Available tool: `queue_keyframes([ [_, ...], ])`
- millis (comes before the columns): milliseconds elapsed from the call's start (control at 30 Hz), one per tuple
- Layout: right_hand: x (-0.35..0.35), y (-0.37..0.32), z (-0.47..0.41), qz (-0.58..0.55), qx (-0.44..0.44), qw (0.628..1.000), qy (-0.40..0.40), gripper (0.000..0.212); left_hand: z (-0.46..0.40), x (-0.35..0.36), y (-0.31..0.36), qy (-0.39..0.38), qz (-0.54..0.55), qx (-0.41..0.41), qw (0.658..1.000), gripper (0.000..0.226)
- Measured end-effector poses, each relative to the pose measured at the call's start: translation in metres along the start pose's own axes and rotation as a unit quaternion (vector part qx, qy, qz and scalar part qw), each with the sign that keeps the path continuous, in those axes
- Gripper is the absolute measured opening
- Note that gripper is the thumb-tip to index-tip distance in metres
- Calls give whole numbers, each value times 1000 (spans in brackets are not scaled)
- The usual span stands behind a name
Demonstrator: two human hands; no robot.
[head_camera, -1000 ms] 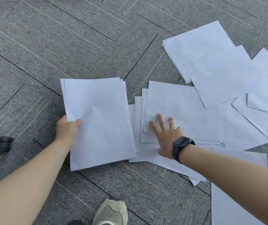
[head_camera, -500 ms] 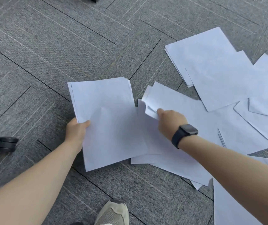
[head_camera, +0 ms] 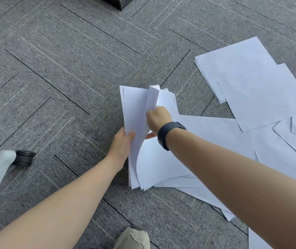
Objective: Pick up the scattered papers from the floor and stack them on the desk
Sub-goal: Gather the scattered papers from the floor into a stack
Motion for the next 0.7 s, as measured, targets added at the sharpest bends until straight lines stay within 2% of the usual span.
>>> queue_keyframes([
  [100,9,2,0,66,22,998,1,30,9,18,7,-67,20,40,997,33],
  [200,17,2,-2,40,17,999,-22,24,10,20,5,-90,-36,53,994,47],
  [267,21,5,-1,-2,15,998,-62,38,5,12,-5,-56,-67,28,996,55],
  [333,18,11,-3,-5,5,997,-77,54,0,3,-12,9,-89,-2,996,43],
  [400,5,21,-5,45,-35,997,-47,51,-2,-4,-15,52,-80,-25,995,38],
  [433,-5,27,-5,112,-64,991,-24,46,-4,-8,-14,68,-76,-33,994,36],
  [500,-28,45,-1,264,-113,958,14,40,-11,-22,-12,100,-93,-50,989,28],
  [567,-50,69,6,368,-144,918,33,39,-19,-38,-10,119,-94,-56,987,20],
  [633,-64,92,15,465,-169,869,35,48,-24,-52,-6,126,-80,-48,988,21],
  [700,-68,116,22,559,-171,811,10,65,-27,-63,-4,132,-65,-46,988,22],
])
Point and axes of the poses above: each hand's wrist, its own z-axis away from the middle knuckle, its own x-axis out of the palm, y = z × x, the point moved 5 cm from there along -z, towards the middle knuckle, and after that the axes turned 4 degrees about x, right-handed, at the moved point
